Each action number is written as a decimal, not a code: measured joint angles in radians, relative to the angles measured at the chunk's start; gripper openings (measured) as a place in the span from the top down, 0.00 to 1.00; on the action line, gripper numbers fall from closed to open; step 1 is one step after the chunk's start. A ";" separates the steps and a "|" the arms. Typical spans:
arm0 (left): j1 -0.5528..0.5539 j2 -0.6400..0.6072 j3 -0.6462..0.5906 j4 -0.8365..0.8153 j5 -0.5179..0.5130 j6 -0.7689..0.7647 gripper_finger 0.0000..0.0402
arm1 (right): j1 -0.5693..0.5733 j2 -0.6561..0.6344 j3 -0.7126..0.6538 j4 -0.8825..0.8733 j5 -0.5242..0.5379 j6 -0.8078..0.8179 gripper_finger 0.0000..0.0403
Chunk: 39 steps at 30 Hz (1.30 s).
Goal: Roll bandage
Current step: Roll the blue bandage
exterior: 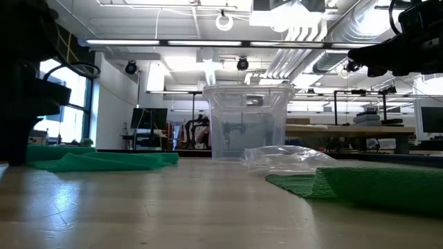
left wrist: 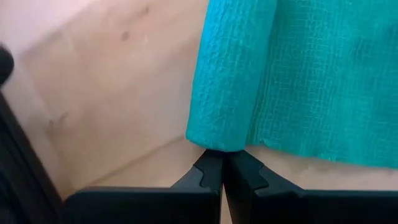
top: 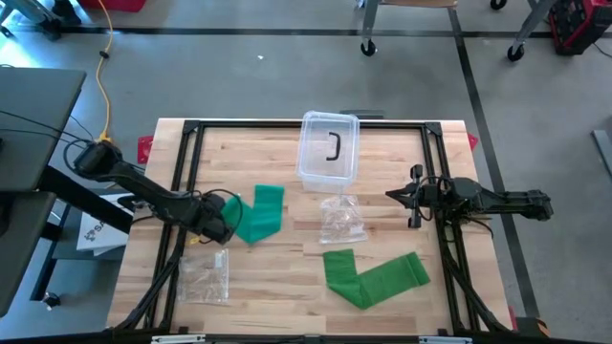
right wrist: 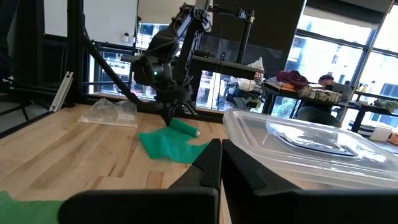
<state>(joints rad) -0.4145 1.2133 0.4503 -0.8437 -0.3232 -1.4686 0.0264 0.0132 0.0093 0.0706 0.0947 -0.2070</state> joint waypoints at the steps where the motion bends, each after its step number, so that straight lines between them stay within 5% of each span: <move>1: 0.007 0.000 -0.001 0.011 -0.017 0.013 1.00 | 0.000 0.000 0.000 0.000 0.000 0.000 1.00; 5: 0.035 0.002 -0.007 0.078 -0.155 0.056 1.00 | 0.000 0.000 0.000 0.001 0.000 -0.002 1.00; 11: 0.084 0.000 -0.006 0.181 -0.228 0.147 1.00 | 0.000 0.000 0.000 0.001 0.000 -0.003 1.00; 18: 0.122 -0.037 -0.005 0.136 -0.038 0.201 1.00 | 0.000 0.000 0.000 0.001 0.000 -0.003 1.00; 25: 0.180 -0.142 -0.005 -0.008 0.009 0.122 0.90 | 0.000 0.000 0.000 0.001 0.000 -0.003 1.00; 33: 0.372 -0.159 -0.005 -0.017 0.021 0.338 0.66 | 0.000 0.000 0.000 0.002 0.000 -0.018 1.00; 39: 0.444 -0.113 -0.005 0.034 0.024 0.551 0.60 | 0.000 0.000 0.000 0.002 0.000 -0.018 1.00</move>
<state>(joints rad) 0.0294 1.1006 0.4458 -0.8100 -0.2989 -0.9177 0.0261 0.0132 0.0093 0.0723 0.0944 -0.2249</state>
